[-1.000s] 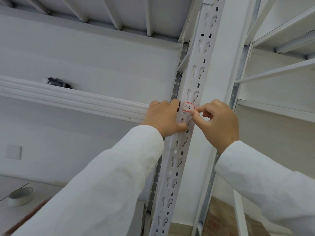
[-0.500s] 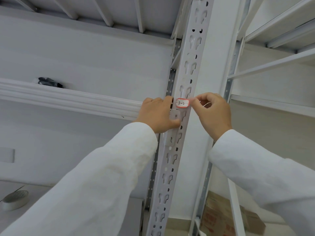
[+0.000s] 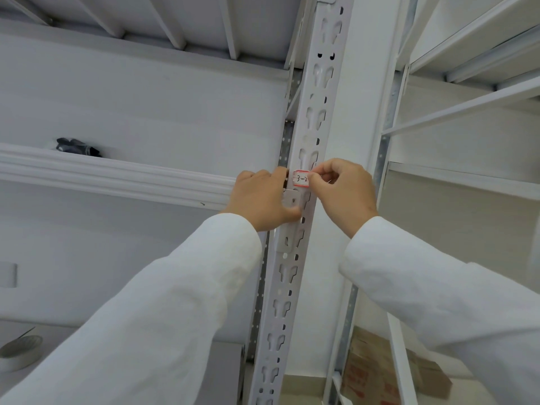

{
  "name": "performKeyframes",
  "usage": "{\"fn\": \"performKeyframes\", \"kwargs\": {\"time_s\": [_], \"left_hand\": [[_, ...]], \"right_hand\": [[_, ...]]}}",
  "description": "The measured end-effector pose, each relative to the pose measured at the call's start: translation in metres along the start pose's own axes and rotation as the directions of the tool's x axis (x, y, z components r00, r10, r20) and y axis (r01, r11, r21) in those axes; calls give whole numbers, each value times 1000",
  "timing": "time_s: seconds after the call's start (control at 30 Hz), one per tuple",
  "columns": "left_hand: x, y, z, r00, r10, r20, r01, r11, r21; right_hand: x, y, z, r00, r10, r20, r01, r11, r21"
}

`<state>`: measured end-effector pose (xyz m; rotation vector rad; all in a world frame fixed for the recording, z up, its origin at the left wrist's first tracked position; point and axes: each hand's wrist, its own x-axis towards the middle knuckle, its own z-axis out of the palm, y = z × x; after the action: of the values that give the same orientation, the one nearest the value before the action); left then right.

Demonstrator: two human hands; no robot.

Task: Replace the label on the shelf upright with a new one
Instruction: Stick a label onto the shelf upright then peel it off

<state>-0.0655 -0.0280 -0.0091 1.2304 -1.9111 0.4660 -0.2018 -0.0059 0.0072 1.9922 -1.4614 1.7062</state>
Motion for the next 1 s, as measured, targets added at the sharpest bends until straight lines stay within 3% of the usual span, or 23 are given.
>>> {"fn": "performKeyframes", "kwargs": {"time_s": [0.1, 0.7, 1.0], "left_hand": [[0, 1, 1, 1000, 7, -9, -7, 1000, 6], [1, 0, 1, 1000, -4, 11, 4, 1000, 1], [-1, 1, -1, 1000, 1, -3, 0, 1000, 3]], "right_hand": [[-2, -2, 0, 998, -62, 14, 62, 996, -59], [-32, 23, 6, 918, -374, 133, 375, 927, 20], [-29, 30, -9, 966, -256, 42, 250, 961, 120]]}}
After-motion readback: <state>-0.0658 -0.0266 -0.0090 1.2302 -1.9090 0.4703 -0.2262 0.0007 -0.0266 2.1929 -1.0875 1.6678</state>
